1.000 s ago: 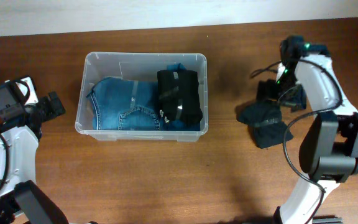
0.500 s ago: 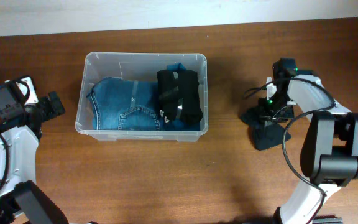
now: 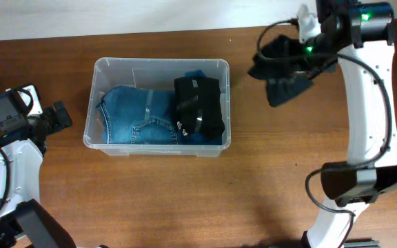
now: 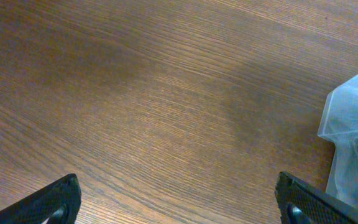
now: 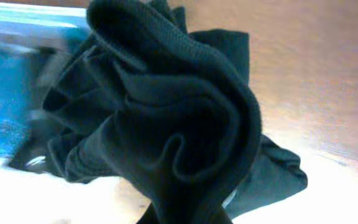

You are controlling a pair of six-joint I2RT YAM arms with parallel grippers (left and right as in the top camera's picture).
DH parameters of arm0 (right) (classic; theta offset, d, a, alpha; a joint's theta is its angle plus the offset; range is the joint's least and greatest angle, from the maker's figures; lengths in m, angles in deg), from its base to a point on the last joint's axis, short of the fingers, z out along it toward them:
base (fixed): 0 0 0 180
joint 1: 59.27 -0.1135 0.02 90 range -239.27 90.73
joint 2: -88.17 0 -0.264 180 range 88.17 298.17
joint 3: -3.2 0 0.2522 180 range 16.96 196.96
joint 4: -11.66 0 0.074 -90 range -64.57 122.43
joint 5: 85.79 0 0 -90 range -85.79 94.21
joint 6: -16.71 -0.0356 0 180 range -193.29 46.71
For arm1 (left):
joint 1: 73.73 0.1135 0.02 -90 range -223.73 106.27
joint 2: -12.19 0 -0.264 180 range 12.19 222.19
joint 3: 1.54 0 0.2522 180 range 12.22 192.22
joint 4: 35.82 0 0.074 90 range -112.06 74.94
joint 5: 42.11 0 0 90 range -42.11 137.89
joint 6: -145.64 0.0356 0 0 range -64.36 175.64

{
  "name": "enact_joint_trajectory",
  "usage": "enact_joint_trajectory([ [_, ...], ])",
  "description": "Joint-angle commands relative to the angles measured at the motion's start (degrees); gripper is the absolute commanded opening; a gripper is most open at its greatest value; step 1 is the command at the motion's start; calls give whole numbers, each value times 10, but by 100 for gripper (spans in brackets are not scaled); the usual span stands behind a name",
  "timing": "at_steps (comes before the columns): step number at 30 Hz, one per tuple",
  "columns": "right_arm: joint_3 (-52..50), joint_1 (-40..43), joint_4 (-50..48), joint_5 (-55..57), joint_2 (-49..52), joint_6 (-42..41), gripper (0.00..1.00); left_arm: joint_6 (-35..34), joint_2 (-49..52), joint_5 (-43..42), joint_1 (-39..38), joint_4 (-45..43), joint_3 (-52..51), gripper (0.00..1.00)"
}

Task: Pack container
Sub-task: 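Grasp the remaining black garment with the right gripper, then place the second black garment into the box's left side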

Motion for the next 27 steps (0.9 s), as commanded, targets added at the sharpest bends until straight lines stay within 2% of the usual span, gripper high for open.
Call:
enact_joint_trajectory([
  [1,56,-49,7,-45,-8,-30,4,1,6,-5,3,-2,6,99],
  [6,71,-189,-69,-38,-4,-123,4,1,6,-5,3,-2,6,99],
  [9,61,-311,-188,61,14,-239,4,1,6,-5,3,-1,6,99],
  [13,61,-394,-259,183,42,-330,4,1,6,-5,3,4,6,99],
  [18,61,-445,-268,327,89,-476,4,1,6,-7,3,8,6,99],
  [20,60,-449,-264,351,110,-526,4,1,6,-7,3,8,6,99],
  [22,61,-447,-270,349,132,-574,4,1,6,-7,3,8,6,99],
  [27,60,-447,-272,309,165,-606,4,1,6,-7,3,8,6,99],
])
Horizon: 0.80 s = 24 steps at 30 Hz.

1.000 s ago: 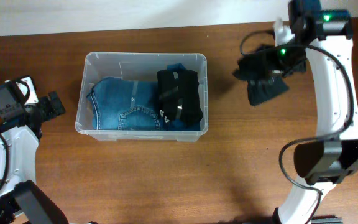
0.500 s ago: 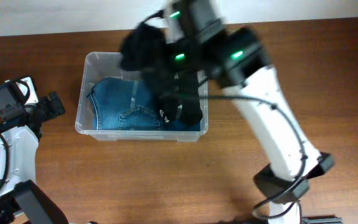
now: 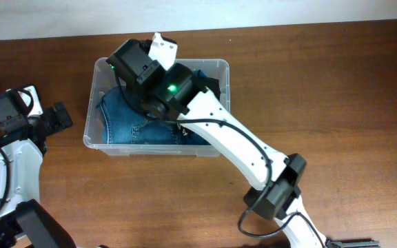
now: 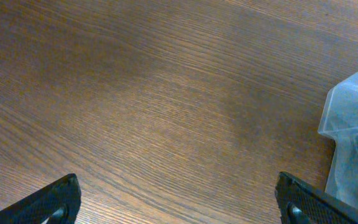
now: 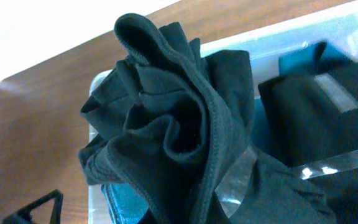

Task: Pack container
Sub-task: 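Place the second black garment into the box's left side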

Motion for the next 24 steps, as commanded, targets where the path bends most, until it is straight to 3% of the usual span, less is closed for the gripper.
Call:
enact_joint_trajectory([
  [1,3,-1,-1,-13,16,-57,4,1,6,-7,3,2,6,99],
  [4,3,-1,-2,-25,21,-67,5,1,6,-7,3,3,6,99],
  [6,3,-1,-1,-26,21,-67,34,1,6,-7,3,3,6,99],
  [8,3,-1,-2,-29,21,-35,83,1,6,-7,3,3,6,99],
  [9,4,-1,-1,-34,21,-9,99,1,6,-7,3,2,6,99],
  [12,5,-1,-2,-72,20,116,98,1,6,-7,3,2,6,99],
  [14,5,-1,0,-133,20,276,98,1,6,-7,3,2,6,99],
  [16,5,-1,30,-165,20,384,98,1,6,-7,3,2,6,100],
  [18,3,-1,54,-165,21,420,80,1,6,-7,3,2,6,99],
  [19,0,-1,62,-165,22,435,50,1,6,-7,3,2,6,99],
  [21,-12,-1,61,-168,22,449,7,1,6,-7,3,2,6,99],
  [24,-46,-3,18,-215,22,480,4,1,5,-6,3,1,6,99],
])
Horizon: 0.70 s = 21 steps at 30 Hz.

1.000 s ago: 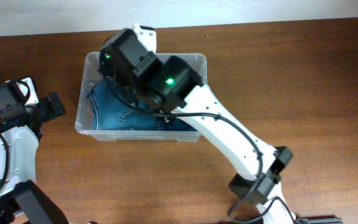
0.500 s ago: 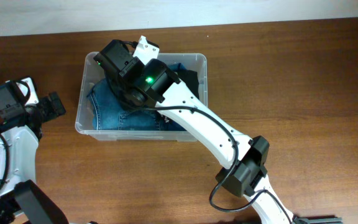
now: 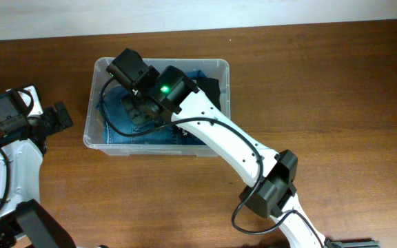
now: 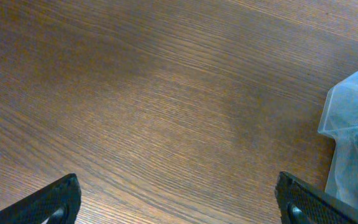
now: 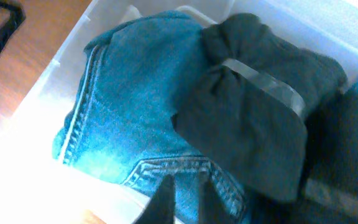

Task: Pack container
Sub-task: 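Place the second black garment into the box's left side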

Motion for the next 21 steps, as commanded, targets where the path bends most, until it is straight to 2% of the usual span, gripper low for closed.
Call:
enact_joint_trajectory([
  [1,-40,-3,-47,-74,3,79,4,1,3,-4,5,-1,6,99],
  [9,-152,-9,-184,-136,3,97,4,0,-47,-5,32,-5,9,100],
  [13,-245,-22,-257,-156,3,113,4,1,-53,-5,32,-4,9,99],
  [18,-356,-27,-283,-155,4,115,4,1,-53,-7,32,-2,9,99],
  [21,-382,-23,-281,-154,4,115,4,0,-53,-7,32,-1,9,99],
])
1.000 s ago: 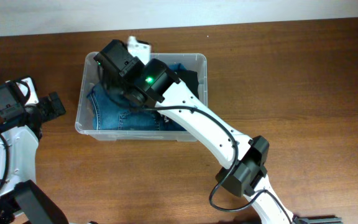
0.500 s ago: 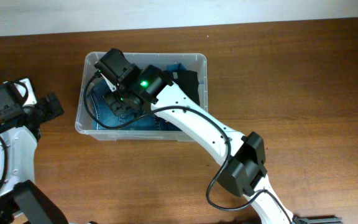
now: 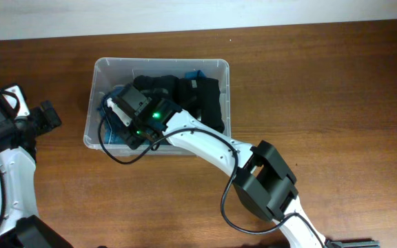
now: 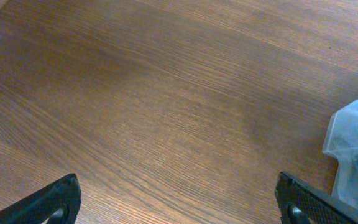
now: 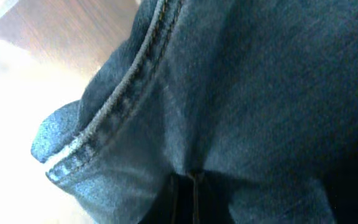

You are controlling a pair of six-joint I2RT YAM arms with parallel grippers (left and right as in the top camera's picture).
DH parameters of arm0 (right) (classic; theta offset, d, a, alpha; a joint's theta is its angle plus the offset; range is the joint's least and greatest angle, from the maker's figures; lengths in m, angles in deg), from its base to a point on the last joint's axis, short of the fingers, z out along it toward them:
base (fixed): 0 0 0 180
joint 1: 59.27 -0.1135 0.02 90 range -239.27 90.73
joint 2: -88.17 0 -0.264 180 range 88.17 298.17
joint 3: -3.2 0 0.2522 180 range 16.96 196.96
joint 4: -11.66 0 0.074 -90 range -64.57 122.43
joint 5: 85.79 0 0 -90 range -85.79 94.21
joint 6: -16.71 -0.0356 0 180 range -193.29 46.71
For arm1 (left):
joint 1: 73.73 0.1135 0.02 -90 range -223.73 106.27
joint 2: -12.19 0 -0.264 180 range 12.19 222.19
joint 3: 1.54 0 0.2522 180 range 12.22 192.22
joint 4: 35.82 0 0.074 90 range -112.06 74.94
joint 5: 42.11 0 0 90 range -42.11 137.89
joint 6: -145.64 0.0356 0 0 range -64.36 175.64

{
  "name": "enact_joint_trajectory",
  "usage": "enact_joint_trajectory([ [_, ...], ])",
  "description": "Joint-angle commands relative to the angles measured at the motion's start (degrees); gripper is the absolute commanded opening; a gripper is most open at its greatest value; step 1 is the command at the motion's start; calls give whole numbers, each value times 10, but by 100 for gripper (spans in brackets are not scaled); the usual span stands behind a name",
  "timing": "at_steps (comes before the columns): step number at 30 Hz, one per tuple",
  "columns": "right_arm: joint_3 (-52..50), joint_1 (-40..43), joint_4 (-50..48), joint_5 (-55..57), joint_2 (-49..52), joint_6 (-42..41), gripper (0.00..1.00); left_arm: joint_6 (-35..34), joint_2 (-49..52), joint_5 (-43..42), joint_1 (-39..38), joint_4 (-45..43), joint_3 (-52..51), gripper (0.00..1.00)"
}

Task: Pack container
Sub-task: 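Place the second black garment into the box's left side, then push the black garment down in the box and lift the right gripper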

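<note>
A clear plastic container [image 3: 225, 69] holds blue jeans [image 3: 111, 110], a crumpled black garment [image 3: 158, 88] at the back middle and a folded black garment [image 3: 207, 103] on the right. My right gripper [image 3: 128, 118] is down inside the front left part. In the right wrist view the gripper [image 5: 188, 194] is shut, its tips pressed against the denim [image 5: 241, 81]. At the table's left side my left gripper [image 4: 180, 202] is open over bare wood, and the container's corner [image 4: 353, 134] shows at the right of that view.
The wooden table [image 3: 322, 83] stretches to the right of the container and along the front. My right arm [image 3: 205, 148] crosses the container's front wall. A pale wall edge runs along the back of the table.
My right gripper has dropped from above the container's back left to low at its front left, against the jeans. The left arm has shifted slightly to the left.
My right gripper held a black garment to the right of the container. Then it held it over the container's left half. Then the garment lay on the jeans, free of the shut fingers. Now the gripper is pressed on the denim at the front left.
</note>
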Motion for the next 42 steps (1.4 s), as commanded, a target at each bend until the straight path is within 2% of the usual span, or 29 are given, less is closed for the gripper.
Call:
enact_joint_trajectory([
  [1,-60,-6,39,-14,23,3,4,1,-9,-7,2,1,8,99],
  [6,-13,15,76,-15,16,18,3,1,-9,-6,2,1,8,99],
  [12,210,65,233,8,2,46,4,1,-9,-6,2,1,8,99],
  [14,292,87,287,11,2,55,10,1,-9,-6,2,1,8,99],
  [16,352,106,328,11,2,54,27,1,-9,-6,2,1,8,99],
  [18,427,131,379,12,2,54,57,1,-9,-6,2,1,8,99],
  [19,456,141,397,12,2,54,98,1,-9,-6,2,1,8,99],
  [25,590,191,488,-3,2,54,98,1,-9,-6,2,1,8,100],
  [27,603,193,510,-26,2,58,98,1,-9,-6,2,1,8,99],
  [31,619,205,542,11,-5,71,99,1,-9,-6,2,1,8,99],
  [34,656,228,577,9,-49,118,99,1,-9,-6,2,1,8,99],
  [37,676,241,580,28,-108,208,98,1,-9,-6,2,1,8,99],
  [39,675,242,573,67,-139,210,98,1,-9,-6,2,1,8,99],
  [42,615,242,492,117,-222,210,99,1,-9,-6,2,1,8,99],
])
